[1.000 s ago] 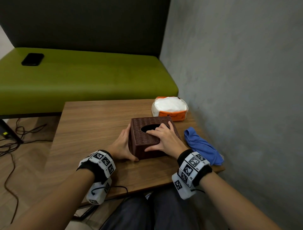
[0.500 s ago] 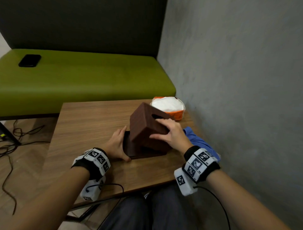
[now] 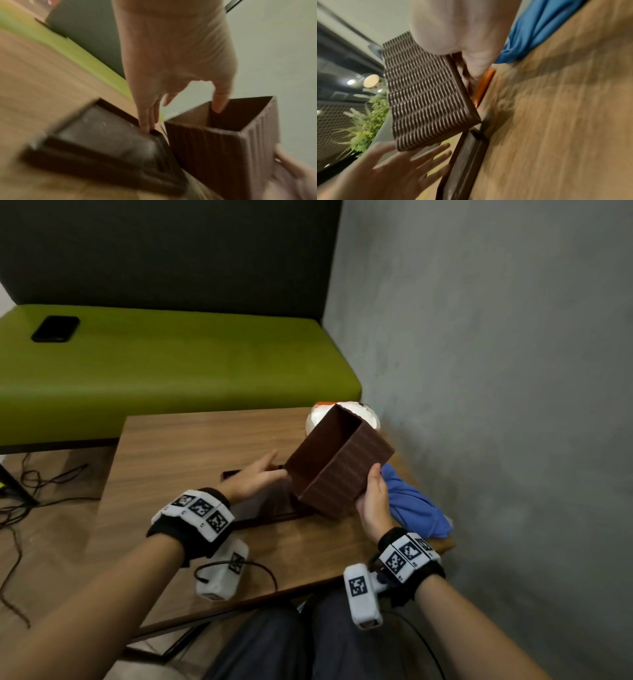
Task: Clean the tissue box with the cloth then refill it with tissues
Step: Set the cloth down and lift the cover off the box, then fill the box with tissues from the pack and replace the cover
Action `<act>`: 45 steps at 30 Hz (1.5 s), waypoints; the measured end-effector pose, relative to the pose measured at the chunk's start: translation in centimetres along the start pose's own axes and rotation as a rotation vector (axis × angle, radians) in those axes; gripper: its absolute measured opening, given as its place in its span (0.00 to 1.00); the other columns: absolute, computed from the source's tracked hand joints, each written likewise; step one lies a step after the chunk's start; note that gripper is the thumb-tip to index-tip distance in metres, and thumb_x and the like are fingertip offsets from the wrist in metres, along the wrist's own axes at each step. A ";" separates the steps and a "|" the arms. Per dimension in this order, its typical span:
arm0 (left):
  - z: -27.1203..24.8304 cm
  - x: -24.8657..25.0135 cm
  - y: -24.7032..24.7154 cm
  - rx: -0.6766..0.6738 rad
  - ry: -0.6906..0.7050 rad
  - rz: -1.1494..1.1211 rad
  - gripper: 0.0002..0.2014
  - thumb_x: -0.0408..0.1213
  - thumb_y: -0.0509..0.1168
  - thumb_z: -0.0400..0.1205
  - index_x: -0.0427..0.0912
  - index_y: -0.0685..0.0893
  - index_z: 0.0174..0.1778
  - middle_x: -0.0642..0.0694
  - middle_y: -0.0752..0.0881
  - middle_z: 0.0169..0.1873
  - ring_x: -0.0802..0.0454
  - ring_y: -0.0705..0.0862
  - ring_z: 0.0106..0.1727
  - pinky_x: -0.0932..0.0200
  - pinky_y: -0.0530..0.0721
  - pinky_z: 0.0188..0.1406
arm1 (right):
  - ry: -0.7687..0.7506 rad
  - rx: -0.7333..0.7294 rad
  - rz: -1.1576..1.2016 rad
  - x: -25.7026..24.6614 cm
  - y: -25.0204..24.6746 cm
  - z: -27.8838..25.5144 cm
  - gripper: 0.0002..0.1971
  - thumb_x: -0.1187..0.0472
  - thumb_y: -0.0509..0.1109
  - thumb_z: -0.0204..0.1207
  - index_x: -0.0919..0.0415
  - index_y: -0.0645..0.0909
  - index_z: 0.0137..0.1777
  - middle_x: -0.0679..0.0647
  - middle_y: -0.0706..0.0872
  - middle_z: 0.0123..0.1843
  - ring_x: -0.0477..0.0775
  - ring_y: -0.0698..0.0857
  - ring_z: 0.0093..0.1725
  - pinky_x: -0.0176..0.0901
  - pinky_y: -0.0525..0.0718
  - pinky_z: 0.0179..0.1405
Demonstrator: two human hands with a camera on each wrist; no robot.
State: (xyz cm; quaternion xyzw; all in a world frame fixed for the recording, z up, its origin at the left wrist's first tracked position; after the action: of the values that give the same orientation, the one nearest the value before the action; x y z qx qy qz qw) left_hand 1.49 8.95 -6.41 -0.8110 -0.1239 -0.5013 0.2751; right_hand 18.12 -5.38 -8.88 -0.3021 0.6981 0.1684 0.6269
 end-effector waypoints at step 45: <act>11.3 13.1 -0.8 0.126 0.078 0.735 0.16 0.30 0.57 0.81 0.26 0.80 0.61 0.28 0.84 0.57 0.38 0.81 0.50 0.49 0.80 0.53 | -0.132 0.051 -0.784 -10.7 -2.0 14.4 0.10 0.64 0.65 0.77 0.68 0.85 0.51 0.70 0.87 0.56 0.69 0.83 0.59 0.50 0.80 0.56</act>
State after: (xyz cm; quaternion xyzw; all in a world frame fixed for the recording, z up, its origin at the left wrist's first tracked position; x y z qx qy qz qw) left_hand 15.63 15.05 1.51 -0.7630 0.1553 -0.3912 0.4905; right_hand 30.90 4.18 -0.41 -0.5186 0.4920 -0.0819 0.6945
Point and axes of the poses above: each hand's wrist, its own z-axis towards the middle knuckle, its own y-axis out of the palm, x = y × z, the point moved 6 cm from there along z, towards the middle knuckle
